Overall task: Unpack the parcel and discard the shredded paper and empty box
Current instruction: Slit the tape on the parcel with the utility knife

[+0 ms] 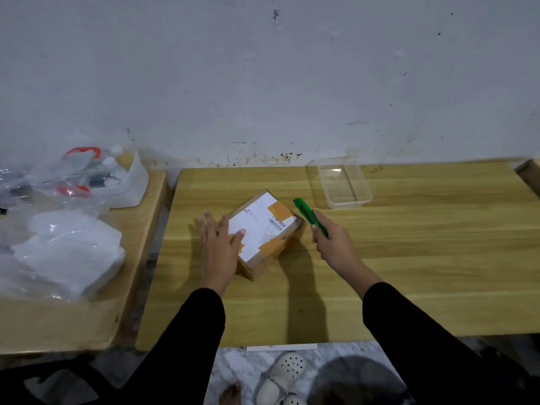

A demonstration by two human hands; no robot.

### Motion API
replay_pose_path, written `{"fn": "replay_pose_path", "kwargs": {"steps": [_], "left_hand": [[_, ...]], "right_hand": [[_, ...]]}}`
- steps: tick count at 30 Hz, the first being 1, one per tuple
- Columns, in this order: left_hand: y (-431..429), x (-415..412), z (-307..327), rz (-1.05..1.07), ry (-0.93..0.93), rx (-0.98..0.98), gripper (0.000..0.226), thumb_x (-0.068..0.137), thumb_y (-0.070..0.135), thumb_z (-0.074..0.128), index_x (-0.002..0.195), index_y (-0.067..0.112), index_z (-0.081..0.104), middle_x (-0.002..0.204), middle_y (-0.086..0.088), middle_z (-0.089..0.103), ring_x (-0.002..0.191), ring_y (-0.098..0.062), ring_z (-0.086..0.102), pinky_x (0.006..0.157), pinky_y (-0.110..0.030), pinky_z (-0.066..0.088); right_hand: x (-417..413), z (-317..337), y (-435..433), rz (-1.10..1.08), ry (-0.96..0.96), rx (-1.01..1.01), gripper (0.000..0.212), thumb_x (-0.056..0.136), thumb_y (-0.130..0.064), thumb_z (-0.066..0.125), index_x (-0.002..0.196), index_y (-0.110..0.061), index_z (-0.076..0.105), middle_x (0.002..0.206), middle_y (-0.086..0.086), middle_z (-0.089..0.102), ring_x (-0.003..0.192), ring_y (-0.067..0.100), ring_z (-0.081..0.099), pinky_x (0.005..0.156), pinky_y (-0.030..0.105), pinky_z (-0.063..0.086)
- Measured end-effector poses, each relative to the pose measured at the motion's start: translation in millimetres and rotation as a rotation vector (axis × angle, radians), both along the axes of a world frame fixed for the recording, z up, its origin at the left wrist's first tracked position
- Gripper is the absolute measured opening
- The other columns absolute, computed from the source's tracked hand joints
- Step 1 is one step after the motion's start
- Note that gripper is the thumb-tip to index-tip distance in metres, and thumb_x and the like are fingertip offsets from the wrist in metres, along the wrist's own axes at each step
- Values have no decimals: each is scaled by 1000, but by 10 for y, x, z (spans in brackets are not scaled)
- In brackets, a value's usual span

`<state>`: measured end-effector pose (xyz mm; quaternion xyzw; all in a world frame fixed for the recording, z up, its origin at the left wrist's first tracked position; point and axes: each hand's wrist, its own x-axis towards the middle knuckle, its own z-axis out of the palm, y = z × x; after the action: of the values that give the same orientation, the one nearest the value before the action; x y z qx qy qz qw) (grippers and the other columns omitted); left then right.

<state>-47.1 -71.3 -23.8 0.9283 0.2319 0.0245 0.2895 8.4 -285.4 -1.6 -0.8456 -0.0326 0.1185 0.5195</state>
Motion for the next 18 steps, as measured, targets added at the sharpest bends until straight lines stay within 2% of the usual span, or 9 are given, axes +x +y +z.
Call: {"fn": "replay_pose_path", "kwargs": {"steps": [2, 4, 6, 8, 11, 13, 15, 18], "left_hand": [[-113, 29, 41, 193, -40, -140, 64, 98, 37, 42, 149, 14, 13, 157, -16, -9, 145, -31, -11, 116, -40, 6], [-288, 18, 71, 344, -78, -333, 68, 97, 34, 43, 150, 15, 5, 157, -18, -7, 145, -31, -5, 114, -38, 9], [-396, -9, 65, 401, -77, -455, 70, 97, 35, 42, 150, 19, -1, 157, -19, -1, 144, -32, 7, 110, -39, 21], [-380, -10, 21, 375, -105, -498, 71, 98, 35, 42, 150, 22, -4, 156, -19, 7, 142, -34, 15, 107, -40, 28], [-221, 47, -83, 304, -160, -565, 73, 97, 32, 46, 150, 24, -4, 156, -15, 12, 143, -31, 16, 110, -41, 26], [-124, 85, -117, 262, -137, -579, 74, 96, 34, 47, 149, 26, -4, 156, -12, 15, 141, -30, 20, 110, -41, 29], [-68, 110, -127, 227, -125, -562, 74, 95, 35, 48, 149, 26, -3, 156, -9, 17, 140, -29, 25, 107, -37, 31], [-29, 135, -148, 205, -131, -569, 74, 96, 33, 48, 150, 25, -2, 157, -6, 17, 140, -25, 25, 102, -29, 28]], "right_hand": [[-7, 40, 12, -38, -69, -35, 38, 95, -17, 48, 133, -17, 49, 65, 1, 57, 55, 18, 46, 56, 32, 39], [-15, 102, 33, -48, -115, -63, 34, 93, -18, 52, 128, -16, 56, 79, 14, 69, 60, 21, 52, 57, 32, 43], [-11, 147, 57, -49, -141, -59, 31, 92, -17, 55, 123, -16, 60, 96, 22, 71, 71, 28, 62, 63, 35, 50], [24, 180, 82, -65, -135, -60, 30, 92, -16, 55, 122, -16, 61, 101, 22, 70, 86, 35, 65, 71, 40, 53], [104, 203, 121, -37, -121, -86, 29, 92, -16, 54, 120, -17, 63, 84, 8, 69, 70, 22, 60, 57, 20, 45], [140, 223, 156, -16, -104, -91, 28, 93, -15, 53, 119, -18, 63, 81, 2, 64, 71, 14, 56, 58, 17, 42], [167, 227, 187, 2, -91, -96, 29, 93, -15, 52, 119, -20, 63, 82, 3, 65, 70, 11, 55, 56, 15, 41], [199, 221, 239, 27, -91, -105, 28, 94, -13, 50, 116, -20, 65, 74, 2, 61, 52, 1, 53, 43, 7, 36]]}}
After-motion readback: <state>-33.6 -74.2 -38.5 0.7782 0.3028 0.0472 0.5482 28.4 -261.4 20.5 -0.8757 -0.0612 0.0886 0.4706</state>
